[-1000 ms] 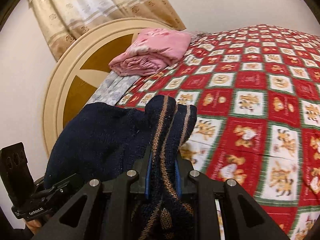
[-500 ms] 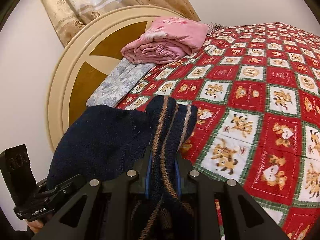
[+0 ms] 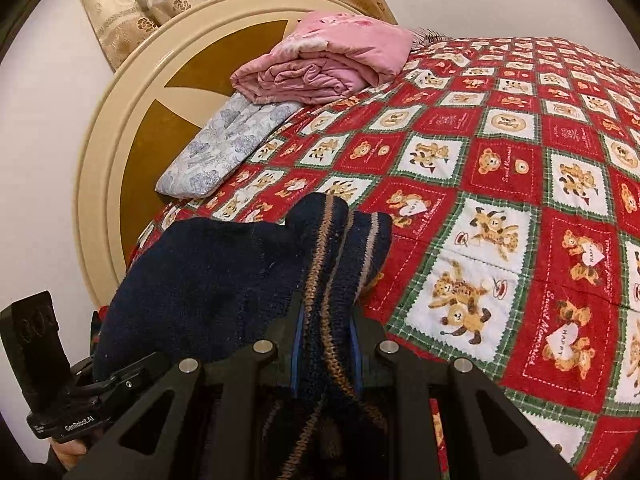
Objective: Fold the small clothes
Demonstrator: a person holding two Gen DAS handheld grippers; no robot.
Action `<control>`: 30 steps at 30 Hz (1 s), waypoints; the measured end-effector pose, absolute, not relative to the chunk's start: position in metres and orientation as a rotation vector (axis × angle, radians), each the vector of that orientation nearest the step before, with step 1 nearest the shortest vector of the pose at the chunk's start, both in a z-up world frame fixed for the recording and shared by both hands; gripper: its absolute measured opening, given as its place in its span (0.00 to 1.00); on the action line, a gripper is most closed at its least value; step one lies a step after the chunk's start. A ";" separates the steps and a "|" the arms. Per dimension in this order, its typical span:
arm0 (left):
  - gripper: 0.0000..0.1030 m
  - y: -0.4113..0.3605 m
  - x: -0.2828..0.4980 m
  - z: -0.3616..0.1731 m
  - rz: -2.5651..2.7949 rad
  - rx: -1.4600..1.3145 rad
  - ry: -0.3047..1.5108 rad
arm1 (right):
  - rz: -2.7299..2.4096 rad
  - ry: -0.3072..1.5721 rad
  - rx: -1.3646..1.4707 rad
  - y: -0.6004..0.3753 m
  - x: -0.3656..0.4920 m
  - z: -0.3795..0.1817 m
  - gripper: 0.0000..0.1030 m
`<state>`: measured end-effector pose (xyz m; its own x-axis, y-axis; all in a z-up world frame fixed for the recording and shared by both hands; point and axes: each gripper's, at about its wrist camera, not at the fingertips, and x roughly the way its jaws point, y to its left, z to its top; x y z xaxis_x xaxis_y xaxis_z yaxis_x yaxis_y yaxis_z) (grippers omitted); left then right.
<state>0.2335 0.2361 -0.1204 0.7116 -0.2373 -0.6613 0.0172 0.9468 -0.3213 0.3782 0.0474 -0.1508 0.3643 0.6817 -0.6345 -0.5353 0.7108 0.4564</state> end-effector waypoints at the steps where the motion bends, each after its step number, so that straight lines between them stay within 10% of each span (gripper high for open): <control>1: 0.42 0.237 0.233 -0.121 -0.145 -0.304 0.768 | 0.787 0.905 0.180 0.048 0.379 -0.151 0.18; 30: 0.49 0.255 0.221 -0.162 -0.184 -0.337 0.751 | 0.737 1.003 0.127 0.057 0.394 -0.186 0.19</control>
<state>0.2212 0.2553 -0.1620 0.7183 -0.2820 -0.6360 0.0436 0.9307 -0.3633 0.3939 0.0567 -0.1862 0.3213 0.6150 -0.7201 -0.5032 0.7551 0.4203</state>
